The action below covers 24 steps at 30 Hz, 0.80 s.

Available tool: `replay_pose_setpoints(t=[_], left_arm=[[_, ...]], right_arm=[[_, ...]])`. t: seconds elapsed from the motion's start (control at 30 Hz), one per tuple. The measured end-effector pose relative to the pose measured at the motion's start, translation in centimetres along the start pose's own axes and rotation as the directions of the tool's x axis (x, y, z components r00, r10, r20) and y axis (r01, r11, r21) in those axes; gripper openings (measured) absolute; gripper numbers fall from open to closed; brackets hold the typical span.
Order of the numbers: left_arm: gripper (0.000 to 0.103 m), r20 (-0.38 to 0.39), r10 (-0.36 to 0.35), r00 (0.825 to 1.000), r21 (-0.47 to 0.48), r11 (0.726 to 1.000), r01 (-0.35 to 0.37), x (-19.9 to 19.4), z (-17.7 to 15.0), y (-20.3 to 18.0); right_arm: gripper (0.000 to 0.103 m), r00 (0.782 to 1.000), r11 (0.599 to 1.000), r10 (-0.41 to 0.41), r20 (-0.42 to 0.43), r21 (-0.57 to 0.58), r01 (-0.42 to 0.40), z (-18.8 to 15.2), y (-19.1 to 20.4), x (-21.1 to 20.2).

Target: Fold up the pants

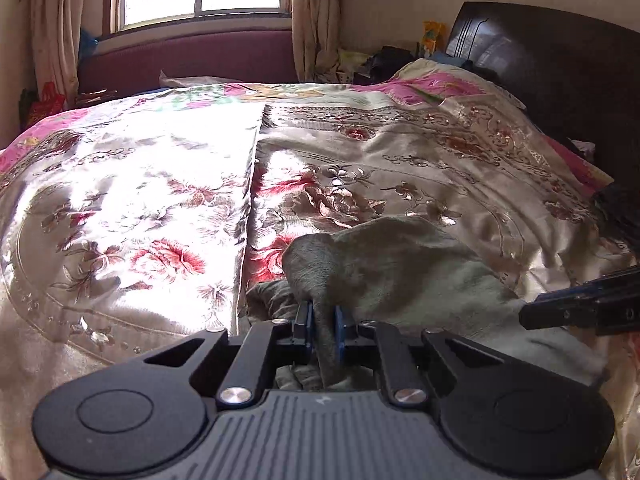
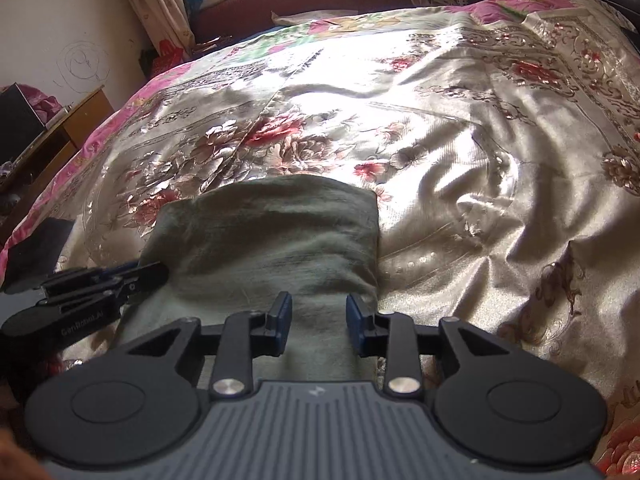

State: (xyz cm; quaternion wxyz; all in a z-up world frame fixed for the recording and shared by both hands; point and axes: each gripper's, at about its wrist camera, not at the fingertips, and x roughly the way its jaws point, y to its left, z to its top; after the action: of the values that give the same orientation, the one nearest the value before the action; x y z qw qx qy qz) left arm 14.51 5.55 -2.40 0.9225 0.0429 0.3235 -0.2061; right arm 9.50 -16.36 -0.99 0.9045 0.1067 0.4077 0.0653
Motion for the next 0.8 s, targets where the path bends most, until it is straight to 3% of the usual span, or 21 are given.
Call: replay_pose_setpoints(t=[0.17, 0.23, 0.33, 0.43, 0.6, 0.67, 0.73, 0.8], left_arm=[[0.028, -0.080, 0.043, 0.996, 0.097, 0.995, -0.035, 3.3, 0.5, 0.0], [0.030, -0.084, 0.055, 0.995, 0.140, 0.989, -0.043, 2.9, -0.1, -0.5], [0.034, -0.089, 0.075, 0.993, 0.167, 0.984, -0.060, 0.9, -0.8, -0.4], [0.034, -0.043, 0.111, 0.993, 0.187, 0.977, -0.101, -1.4, -0.8, -0.3], [0.035, 0.040, 0.097, 0.994, 0.126, 0.987, -0.101, -4.4, -0.1, -0.9], [0.036, 0.011, 0.071, 0.997, 0.110, 0.991, -0.072, -4.3, -0.6, -1.3], [0.036, -0.064, 0.059, 0.996, 0.125, 0.991, -0.051, -3.4, -1.8, -1.7], [0.037, -0.110, 0.099, 0.989, 0.186, 0.980, -0.077, -2.6, -3.3, -2.3]], right_arm=[[0.032, 0.994, 0.990, 0.058, -0.096, -0.127, -0.070, -3.1, 1.9, 0.9], [0.031, 0.995, 0.976, 0.033, -0.091, -0.212, -0.052, -3.5, 2.6, 0.9], [0.031, 0.994, 0.974, 0.054, -0.096, -0.216, -0.074, -3.0, 2.6, 0.2], [0.031, 0.995, 0.967, 0.088, -0.056, -0.236, -0.099, -3.1, 2.7, -0.9], [0.033, 0.987, 0.958, 0.159, 0.001, -0.241, -0.154, -3.6, 4.5, -1.4], [0.033, 0.978, 0.944, 0.203, -0.039, -0.258, -0.206, -4.1, 5.7, -0.5], [0.035, 0.976, 0.941, 0.200, -0.087, -0.262, -0.216, -4.9, 6.4, 0.7], [0.035, 0.975, 0.943, 0.192, -0.108, -0.254, -0.214, -5.2, 6.3, 1.1]])
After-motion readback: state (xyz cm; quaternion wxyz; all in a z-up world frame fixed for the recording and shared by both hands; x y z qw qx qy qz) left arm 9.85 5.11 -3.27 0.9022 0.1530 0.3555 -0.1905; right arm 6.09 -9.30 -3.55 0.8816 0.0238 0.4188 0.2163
